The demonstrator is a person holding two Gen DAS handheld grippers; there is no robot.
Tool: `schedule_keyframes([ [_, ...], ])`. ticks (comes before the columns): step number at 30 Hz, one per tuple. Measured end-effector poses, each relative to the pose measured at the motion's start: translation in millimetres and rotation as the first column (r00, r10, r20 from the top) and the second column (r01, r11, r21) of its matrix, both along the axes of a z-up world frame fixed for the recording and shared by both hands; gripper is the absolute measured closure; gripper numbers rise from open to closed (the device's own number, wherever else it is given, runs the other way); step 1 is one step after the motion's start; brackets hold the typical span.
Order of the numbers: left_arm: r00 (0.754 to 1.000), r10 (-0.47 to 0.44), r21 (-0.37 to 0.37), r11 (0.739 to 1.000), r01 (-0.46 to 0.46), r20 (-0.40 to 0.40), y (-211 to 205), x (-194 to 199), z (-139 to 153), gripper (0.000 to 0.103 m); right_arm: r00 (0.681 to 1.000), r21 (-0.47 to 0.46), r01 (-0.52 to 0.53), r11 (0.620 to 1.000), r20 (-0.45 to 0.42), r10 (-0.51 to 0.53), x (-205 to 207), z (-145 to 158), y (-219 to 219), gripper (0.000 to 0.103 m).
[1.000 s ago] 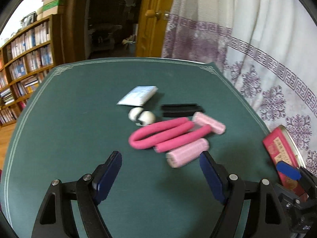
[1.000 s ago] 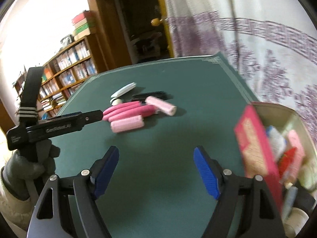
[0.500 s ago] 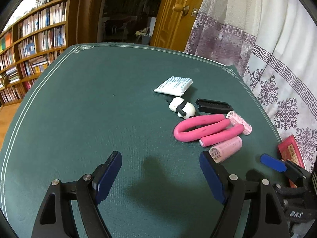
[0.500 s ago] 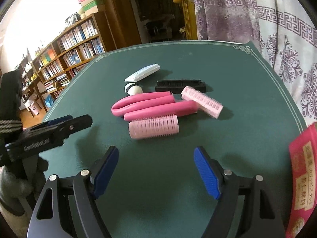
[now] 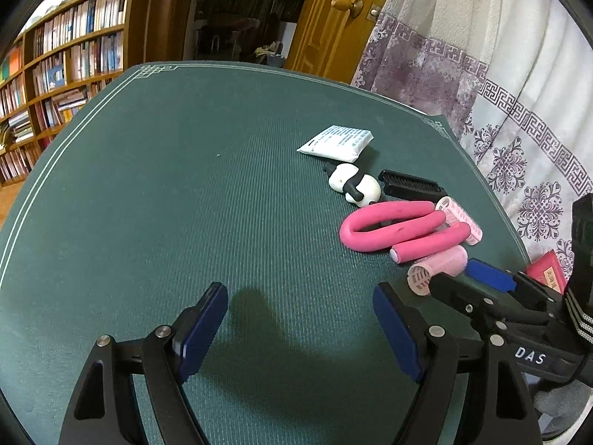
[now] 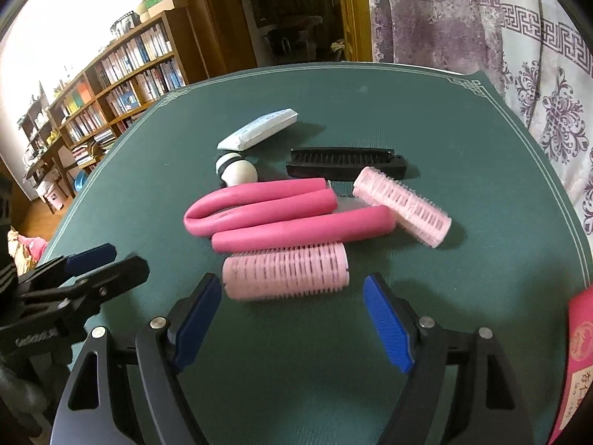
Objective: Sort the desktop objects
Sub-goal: 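Grasp the large pink hair roller with the right tool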
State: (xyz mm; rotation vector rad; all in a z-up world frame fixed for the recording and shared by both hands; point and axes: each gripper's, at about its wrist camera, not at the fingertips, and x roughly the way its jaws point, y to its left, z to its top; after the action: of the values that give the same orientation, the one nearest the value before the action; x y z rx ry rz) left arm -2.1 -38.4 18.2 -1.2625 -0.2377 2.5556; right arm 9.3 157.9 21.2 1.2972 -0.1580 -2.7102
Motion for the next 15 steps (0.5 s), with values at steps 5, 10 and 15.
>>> schedule_keyframes([
  [5, 1.000, -0.002, -0.005, 1.000, 0.002, 0.012, 1.0, -2.9, -3.9, 0.021, 1.000, -0.012, -0.010, 1.000, 0.004, 0.010, -6.0, -3.8, -2.1, 0.021],
  [10, 1.000, -0.002, -0.016, 1.000, 0.003, 0.011, 3.4, -3.7, -3.0, 0.021, 0.999, -0.020, -0.034, 0.999, 0.009, 0.034, -11.0, -8.6, -8.1, 0.021],
  [15, 1.000, -0.007, -0.028, 1.000, 0.008, 0.011, 7.6, -3.5, -1.8, 0.021, 0.998, -0.006, -0.064, 0.998, -0.003, 0.064, -4.1, -6.4, -11.4, 0.035],
])
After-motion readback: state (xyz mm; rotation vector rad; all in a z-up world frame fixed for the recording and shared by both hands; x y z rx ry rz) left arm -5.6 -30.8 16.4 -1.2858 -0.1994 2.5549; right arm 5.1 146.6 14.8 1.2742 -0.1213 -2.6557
